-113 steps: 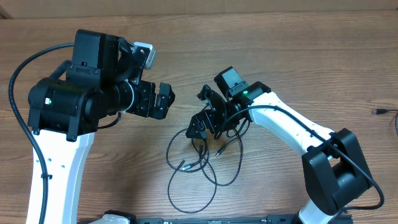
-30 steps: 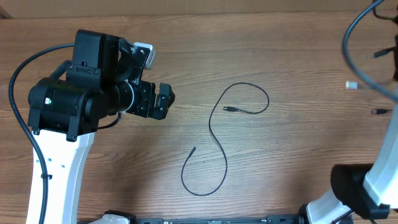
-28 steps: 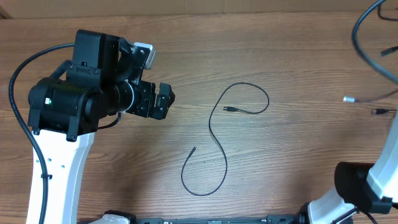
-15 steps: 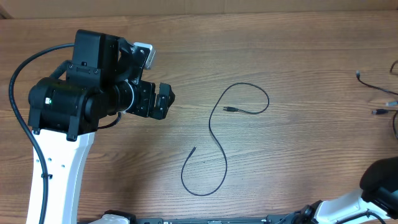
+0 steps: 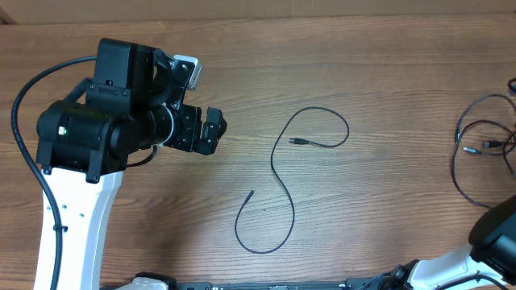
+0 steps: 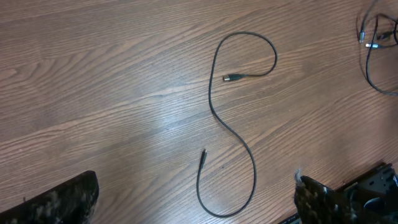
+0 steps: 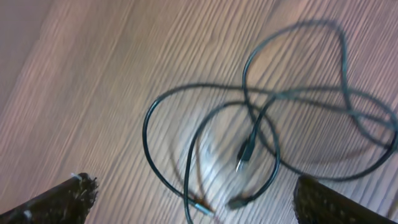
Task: Untangle cables
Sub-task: 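Return the right gripper to the remaining black cable and grasp it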
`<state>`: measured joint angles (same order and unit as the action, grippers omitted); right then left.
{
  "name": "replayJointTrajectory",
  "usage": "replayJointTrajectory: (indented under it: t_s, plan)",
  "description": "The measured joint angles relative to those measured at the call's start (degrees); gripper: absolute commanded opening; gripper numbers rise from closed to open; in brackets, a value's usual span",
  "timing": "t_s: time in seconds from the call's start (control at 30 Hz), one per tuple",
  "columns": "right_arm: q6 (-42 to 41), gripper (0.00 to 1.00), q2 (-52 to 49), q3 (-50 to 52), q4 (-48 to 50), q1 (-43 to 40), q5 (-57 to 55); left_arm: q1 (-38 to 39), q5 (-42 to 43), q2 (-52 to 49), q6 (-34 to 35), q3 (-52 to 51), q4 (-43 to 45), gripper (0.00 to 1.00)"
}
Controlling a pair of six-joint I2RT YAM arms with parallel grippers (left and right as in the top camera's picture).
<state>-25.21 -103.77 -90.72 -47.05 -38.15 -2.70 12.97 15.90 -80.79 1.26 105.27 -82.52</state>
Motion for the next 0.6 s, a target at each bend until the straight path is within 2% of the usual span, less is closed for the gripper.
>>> replayJointTrajectory:
  t_s: [0.23,0.37,0.57,0.6]
  plan:
    - [0.39,1.0,0.0,0.15,-9.99,0.2,13.49,0.02,-0.02,0.0,0.0,0.0,0.0,1.0]
    - [6.64,1.0,0.0,0.35,-16.41,4.15,22.25,0.02,0.0,0.0,0.0,0.0,0.0,1.0]
    - [11.41,1.0,0.0,0.63,-21.66,23.08,25.83,0.0,0.0,0.0,-0.02,0.0,0.0,1.0]
    - [12.11,1.0,0.0,2.12,-21.11,29.62,25.73,0.02,0.0,0.0,0.0,0.0,0.0,1.0]
